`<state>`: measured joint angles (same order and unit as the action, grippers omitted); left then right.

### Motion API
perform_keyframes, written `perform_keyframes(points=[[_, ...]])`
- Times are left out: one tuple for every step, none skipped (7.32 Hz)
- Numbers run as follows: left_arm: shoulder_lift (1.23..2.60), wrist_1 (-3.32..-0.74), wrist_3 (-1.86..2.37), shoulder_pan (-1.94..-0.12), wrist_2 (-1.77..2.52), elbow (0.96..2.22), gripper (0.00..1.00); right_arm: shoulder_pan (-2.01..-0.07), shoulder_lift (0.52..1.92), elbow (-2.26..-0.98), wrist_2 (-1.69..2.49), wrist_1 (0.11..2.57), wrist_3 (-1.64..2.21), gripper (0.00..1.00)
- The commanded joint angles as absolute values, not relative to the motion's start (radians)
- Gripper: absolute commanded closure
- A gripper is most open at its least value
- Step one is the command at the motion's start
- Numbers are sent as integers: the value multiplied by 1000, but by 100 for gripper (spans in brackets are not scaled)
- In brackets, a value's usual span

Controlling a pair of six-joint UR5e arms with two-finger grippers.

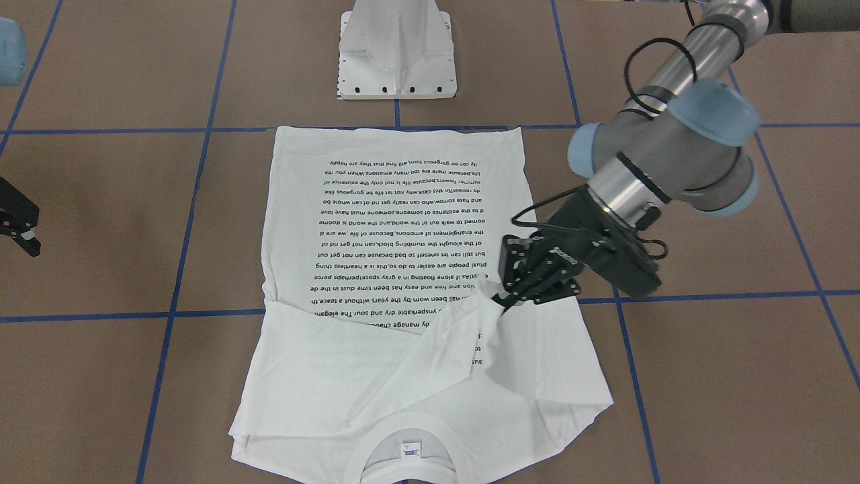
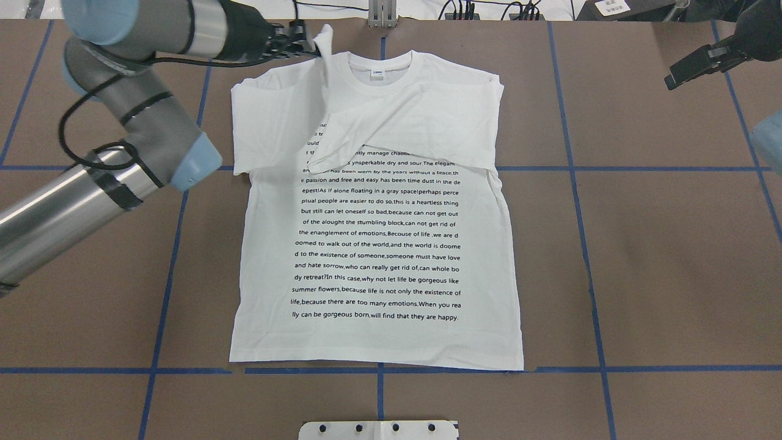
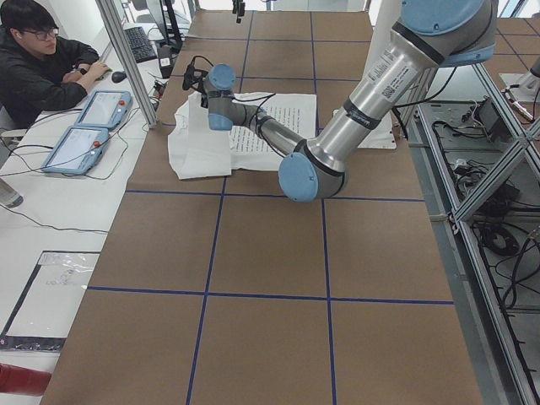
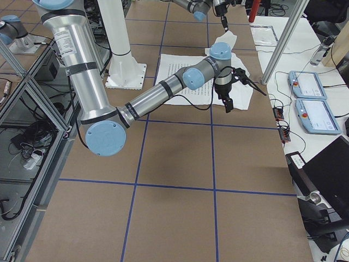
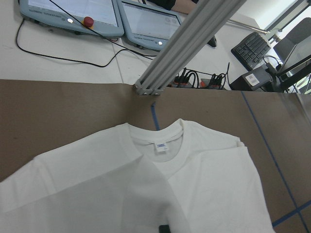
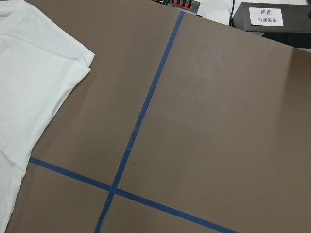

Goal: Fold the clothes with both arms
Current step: 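Fold the held sleeve across the shirt front with the left gripper and release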

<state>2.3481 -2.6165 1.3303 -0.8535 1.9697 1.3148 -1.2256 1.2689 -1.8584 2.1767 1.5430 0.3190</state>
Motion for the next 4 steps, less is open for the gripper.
perform_keyframes(points=[[2521,-2524,1434,-697,1744,1225,100,-1226,1270,-1859,2175,1543,319,0],[2519,-2525,1433,-655,1699,1210,100,-1226,1270,-1859,2175,1543,319,0],[2516,-2525,1431,-628,1694,1189,100,-1226,1270,-1858,2174,1543,319,0],[2508,-2525,1427,-612,1694,1180,59,-1226,1270,-1855,2174,1543,321,0]])
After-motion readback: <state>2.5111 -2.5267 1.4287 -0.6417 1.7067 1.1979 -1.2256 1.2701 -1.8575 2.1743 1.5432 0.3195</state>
